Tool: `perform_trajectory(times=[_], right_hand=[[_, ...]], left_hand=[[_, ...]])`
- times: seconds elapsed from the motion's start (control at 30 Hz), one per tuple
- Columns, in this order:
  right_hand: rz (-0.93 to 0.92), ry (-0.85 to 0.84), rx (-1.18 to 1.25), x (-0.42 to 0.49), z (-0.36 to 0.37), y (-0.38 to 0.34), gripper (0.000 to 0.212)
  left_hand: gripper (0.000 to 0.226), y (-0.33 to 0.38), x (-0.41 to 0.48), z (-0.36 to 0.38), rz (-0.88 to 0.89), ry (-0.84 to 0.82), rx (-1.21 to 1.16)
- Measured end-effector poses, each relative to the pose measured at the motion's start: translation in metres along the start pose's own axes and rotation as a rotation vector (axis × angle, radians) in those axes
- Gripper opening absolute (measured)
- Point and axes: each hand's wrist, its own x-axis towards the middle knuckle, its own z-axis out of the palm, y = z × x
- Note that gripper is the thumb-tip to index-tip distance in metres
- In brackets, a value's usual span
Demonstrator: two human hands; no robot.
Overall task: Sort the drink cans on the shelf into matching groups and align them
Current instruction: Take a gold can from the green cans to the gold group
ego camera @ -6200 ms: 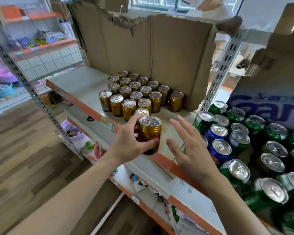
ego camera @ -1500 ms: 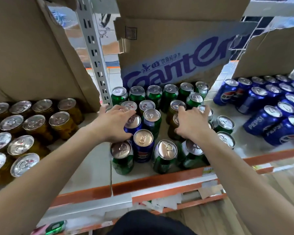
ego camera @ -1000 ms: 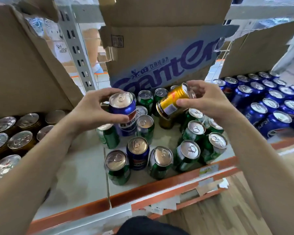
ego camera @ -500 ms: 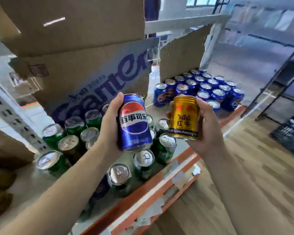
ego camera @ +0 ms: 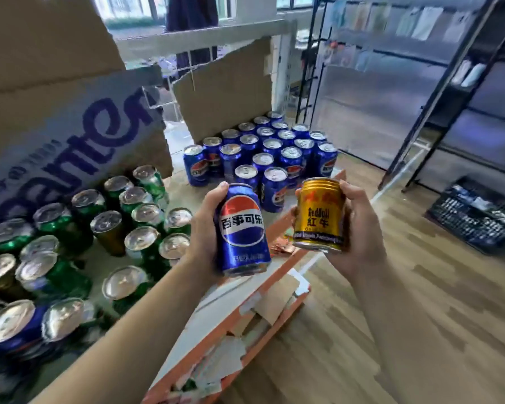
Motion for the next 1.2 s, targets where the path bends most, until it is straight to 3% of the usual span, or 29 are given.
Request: perform_trajectory(times=[0.4, 0.63, 0.8, 0.97, 1.1, 1.2], right_hand=[[0.094, 0.035, -0.067, 0.003, -0.121, -0.076, 0.051], [0.145, 0.054, -0.065, 0.025, -0.149, -0.087, 0.049], [0.176, 0.107, -0.132, 0.052, -0.164, -0.082, 0.041], [0.161, 0.078, -0.196, 0.092, -0.175, -0.09, 0.028], [0.158, 0.048, -0.274, 0.136, -0.182, -0.099, 0.041], [0.174, 0.03, -0.309, 0.167, -0.181, -0.104, 0.049]], left_hand=[[0.042, -0.088, 0.031, 0.115, 0.021, -0.041, 0.007], [0.05, -0.098, 0.062, 0.133, 0.022, -0.029, 0.054], [0.036, -0.103, 0.091, 0.135, 0.052, 0.018, 0.039], [0.042, -0.105, 0.139, 0.132, 0.163, 0.102, 0.163], [0.031, -0.092, 0.172, 0.138, 0.298, 0.163, 0.292], [0.044, -0.081, 0.197, 0.138, 0.403, 0.207, 0.457]])
